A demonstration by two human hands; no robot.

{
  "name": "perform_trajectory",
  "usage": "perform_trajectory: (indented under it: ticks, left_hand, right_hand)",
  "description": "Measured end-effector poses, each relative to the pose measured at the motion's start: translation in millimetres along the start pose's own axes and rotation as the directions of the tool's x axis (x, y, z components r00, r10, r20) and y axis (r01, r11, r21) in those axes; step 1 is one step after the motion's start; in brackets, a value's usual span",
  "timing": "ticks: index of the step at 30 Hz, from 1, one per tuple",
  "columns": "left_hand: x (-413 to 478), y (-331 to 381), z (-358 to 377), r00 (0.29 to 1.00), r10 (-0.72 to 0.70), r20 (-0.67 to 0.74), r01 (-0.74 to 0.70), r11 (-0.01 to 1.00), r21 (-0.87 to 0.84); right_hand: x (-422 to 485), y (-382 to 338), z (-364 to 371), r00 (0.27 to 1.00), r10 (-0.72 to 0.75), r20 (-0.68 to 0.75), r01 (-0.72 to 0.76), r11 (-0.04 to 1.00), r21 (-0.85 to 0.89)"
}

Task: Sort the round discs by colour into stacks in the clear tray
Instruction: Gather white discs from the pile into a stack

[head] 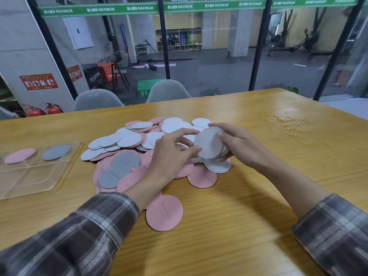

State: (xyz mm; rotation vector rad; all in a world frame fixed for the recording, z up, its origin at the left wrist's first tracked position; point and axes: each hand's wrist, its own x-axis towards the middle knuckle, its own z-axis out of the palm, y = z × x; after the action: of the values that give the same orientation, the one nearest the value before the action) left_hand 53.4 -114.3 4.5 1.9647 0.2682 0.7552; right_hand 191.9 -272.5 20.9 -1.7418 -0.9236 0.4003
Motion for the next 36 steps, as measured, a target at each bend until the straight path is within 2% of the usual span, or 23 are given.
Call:
perform_trajectory:
  ticks: [7,9,11,13,18,21,23,30,33,36]
  left_hand:
    - [1.5,-0.4,6.5,1.000,-0.006,0.003,0.006,1.000,-0.022]
    - [1.1,-2.7,6.7,1.000,0.011,-0.008,-0.010,1.000,0.028]
    - [0.1,-6.1,7.9,0.998,0.063,0.004,-0.062,0.987,0.147]
    - [-1.5,-9.8,10.2,0.989,0.130,0.069,-0.143,0.958,0.249]
    - [-2.2,-17.6,14.7,0.940,0.225,0.255,-0.309,0.880,0.362]
    - [-1.7,-23.6,17.3,0.904,0.211,0.371,-0.372,0.816,0.443]
    - [-1.1,-24.0,18.1,0.896,0.199,0.397,-0.384,0.796,0.468]
    - [-3.9,-20.8,18.4,0.871,0.283,0.401,-0.464,0.742,0.485]
    - [-6.1,-19.9,18.0,0.872,0.384,0.304,-0.486,0.757,0.437]
    - [-5.5,-18.3,16.0,0.867,0.449,0.216,-0.496,0.738,0.457]
  right_hand:
    - [-1.8,3.9,-1.3,0.997,-0.070,0.025,0.072,0.993,-0.097]
    - [0.6,5.7,-3.8,0.996,-0.090,-0.018,0.086,0.983,-0.162]
    - [1.4,6.1,-6.5,0.993,-0.099,-0.064,0.084,0.975,-0.206]
    - [1.3,6.4,-8.7,0.990,-0.099,-0.099,0.077,0.975,-0.210]
    - [1.1,5.2,-10.7,0.983,-0.102,-0.152,0.061,0.965,-0.256]
    - [1.6,4.9,-11.2,0.983,-0.108,-0.149,0.062,0.957,-0.282]
    - [1.2,4.4,-11.1,0.984,-0.108,-0.140,0.064,0.956,-0.287]
    - [3.3,7.4,-11.6,0.986,-0.113,-0.122,0.072,0.951,-0.301]
    - [3.0,7.5,-12.2,0.987,-0.114,-0.110,0.078,0.954,-0.290]
    - [3.9,7.6,-11.3,0.992,-0.085,-0.095,0.066,0.979,-0.192]
